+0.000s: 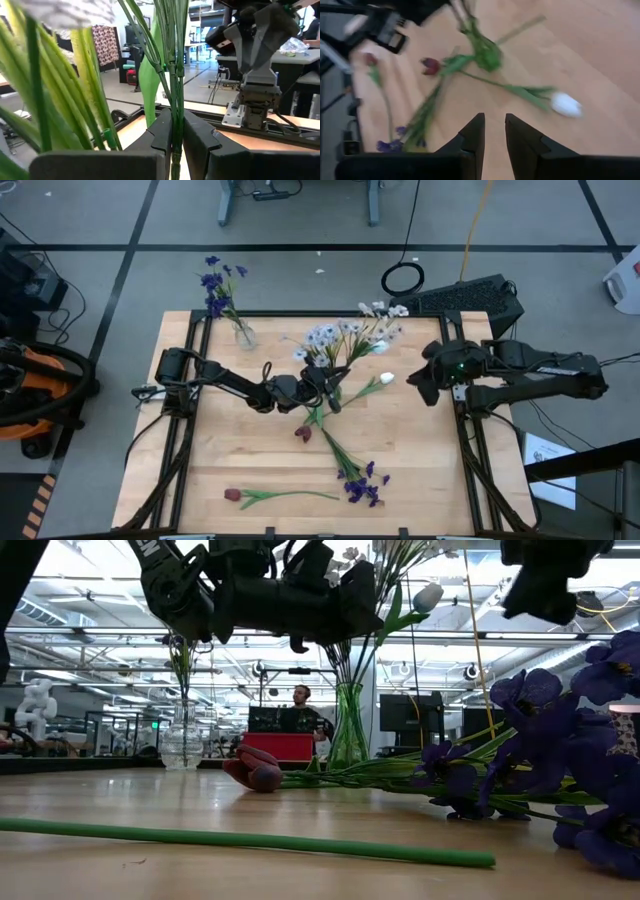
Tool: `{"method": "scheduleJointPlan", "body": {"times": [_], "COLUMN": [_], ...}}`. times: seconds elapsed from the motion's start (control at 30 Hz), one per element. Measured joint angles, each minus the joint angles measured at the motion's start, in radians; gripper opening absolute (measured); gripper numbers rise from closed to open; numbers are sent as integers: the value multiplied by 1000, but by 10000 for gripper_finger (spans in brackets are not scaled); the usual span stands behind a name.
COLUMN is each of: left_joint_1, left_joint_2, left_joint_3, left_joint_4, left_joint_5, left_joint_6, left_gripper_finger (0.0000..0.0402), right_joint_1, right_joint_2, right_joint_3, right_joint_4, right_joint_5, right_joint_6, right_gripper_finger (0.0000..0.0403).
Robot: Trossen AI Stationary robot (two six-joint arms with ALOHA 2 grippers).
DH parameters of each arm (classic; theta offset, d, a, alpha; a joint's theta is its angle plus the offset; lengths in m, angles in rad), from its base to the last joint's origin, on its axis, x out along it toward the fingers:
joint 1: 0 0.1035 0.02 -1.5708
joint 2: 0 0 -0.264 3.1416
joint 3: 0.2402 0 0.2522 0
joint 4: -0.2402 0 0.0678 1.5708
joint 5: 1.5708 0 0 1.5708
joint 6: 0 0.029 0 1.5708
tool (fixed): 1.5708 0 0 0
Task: Sort flowers into vase by color
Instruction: Put the white flowers into the green vase
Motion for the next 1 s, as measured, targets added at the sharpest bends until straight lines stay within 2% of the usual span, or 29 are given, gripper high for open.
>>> {"method": "scheduleJointPlan", "body": {"times": [0.3, 0.43, 0.7, 0.87, 1.0], "left_joint_1": [0, -3, -19, -23, -26], "left_joint_2": [0, 0, 0, 0, 0], "left_joint_3": [0, 0, 0, 0, 0], "left_joint_4": [25, 24, 23, 23, 23], "left_joint_5": [29, 30, 30, 30, 34], "left_joint_6": [0, -3, -2, -1, 0], "left_gripper_finger": [41, 41, 41, 41, 41], "right_joint_1": [129, 145, 161, 161, 160], "right_joint_2": [56, 110, 190, 227, 262], "right_joint_3": [-203, -207, -207, -207, -207], "right_joint_4": [536, 637, 787, 936, 978], "right_joint_5": [2, 34, 162, 167, 173], "right_joint_6": [-28, -69, -201, -233, -283], "right_gripper_finger": [20, 3, 1, 11, 26]}}
